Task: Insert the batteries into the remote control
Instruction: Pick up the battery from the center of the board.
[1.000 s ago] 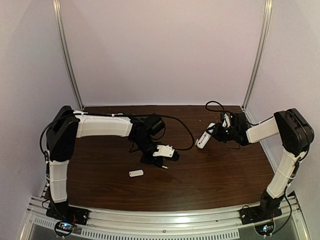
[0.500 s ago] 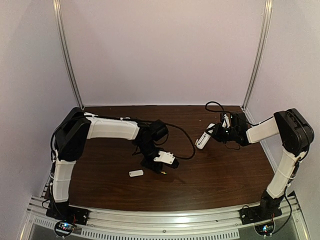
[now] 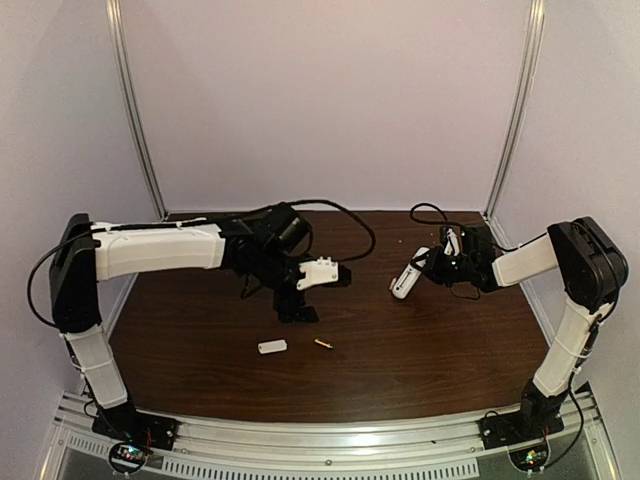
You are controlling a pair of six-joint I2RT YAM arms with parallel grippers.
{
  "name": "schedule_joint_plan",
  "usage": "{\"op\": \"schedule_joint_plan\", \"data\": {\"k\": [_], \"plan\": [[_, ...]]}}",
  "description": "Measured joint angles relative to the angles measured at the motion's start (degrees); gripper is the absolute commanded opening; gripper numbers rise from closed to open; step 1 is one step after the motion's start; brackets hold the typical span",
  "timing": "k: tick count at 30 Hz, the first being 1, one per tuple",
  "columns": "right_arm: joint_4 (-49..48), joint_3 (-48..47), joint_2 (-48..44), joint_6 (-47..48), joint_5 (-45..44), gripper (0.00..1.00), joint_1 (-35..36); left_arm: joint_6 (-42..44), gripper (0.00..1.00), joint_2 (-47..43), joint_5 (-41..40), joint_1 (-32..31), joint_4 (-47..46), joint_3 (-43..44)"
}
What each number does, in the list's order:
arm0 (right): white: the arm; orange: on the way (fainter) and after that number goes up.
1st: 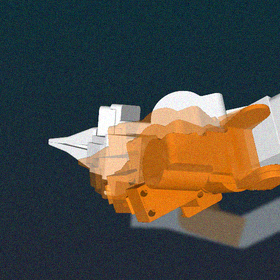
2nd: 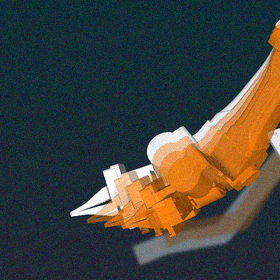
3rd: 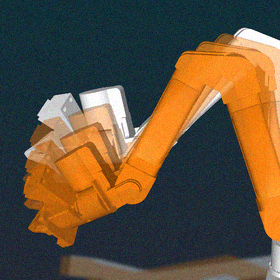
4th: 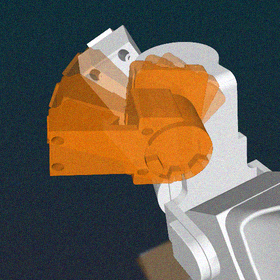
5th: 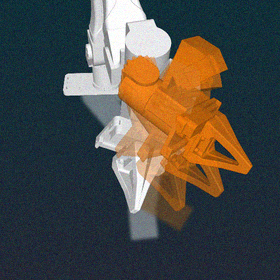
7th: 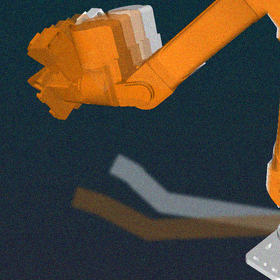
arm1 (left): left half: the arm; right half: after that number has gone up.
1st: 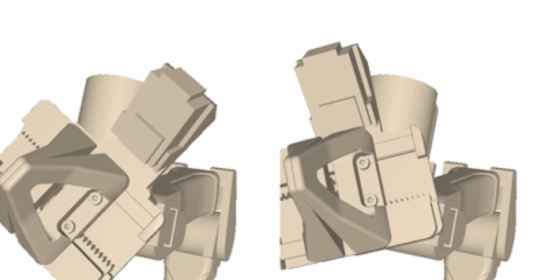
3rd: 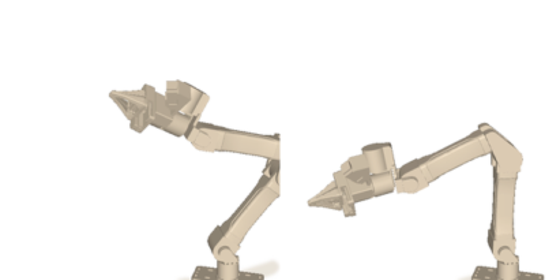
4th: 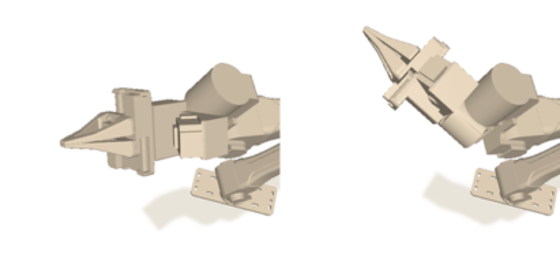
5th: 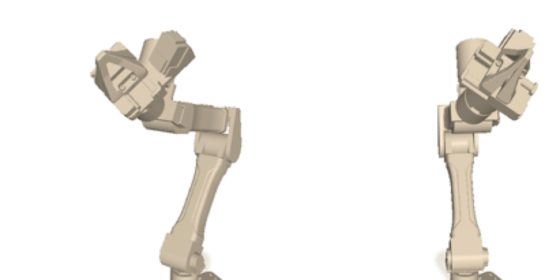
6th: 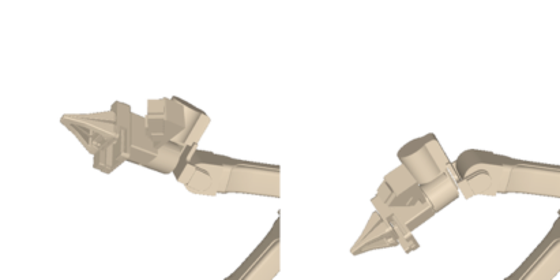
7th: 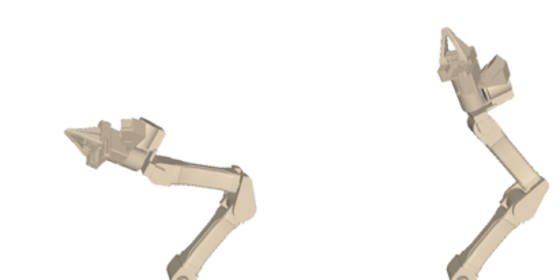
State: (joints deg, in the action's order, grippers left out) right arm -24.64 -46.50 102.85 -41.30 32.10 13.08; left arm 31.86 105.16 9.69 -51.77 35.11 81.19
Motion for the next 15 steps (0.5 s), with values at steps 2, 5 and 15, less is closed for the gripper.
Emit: {"op": "schedule_joint_plan", "data": {"k": [2, 5, 15], "plan": [[0.0, 0.0, 0.0, 0.0, 0.0, 0.00, 0.0, -7.3, 0.98, -4.6, -2.2, 0.0, -2.2, -0.8], [0.0, 0.0, 0.0, 0.0, 0.0, 0.00, 0.0, -21.6, 0.97, -11.1, -3.8, 0.0, -7.0, -3.3], [-0.9, 0.5, 0.0, 0.0, 0.5, 0.00, 0.0, -65.7, 0.89, -17.7, 0.3, -0.4, -16.2, -17.5]]}}
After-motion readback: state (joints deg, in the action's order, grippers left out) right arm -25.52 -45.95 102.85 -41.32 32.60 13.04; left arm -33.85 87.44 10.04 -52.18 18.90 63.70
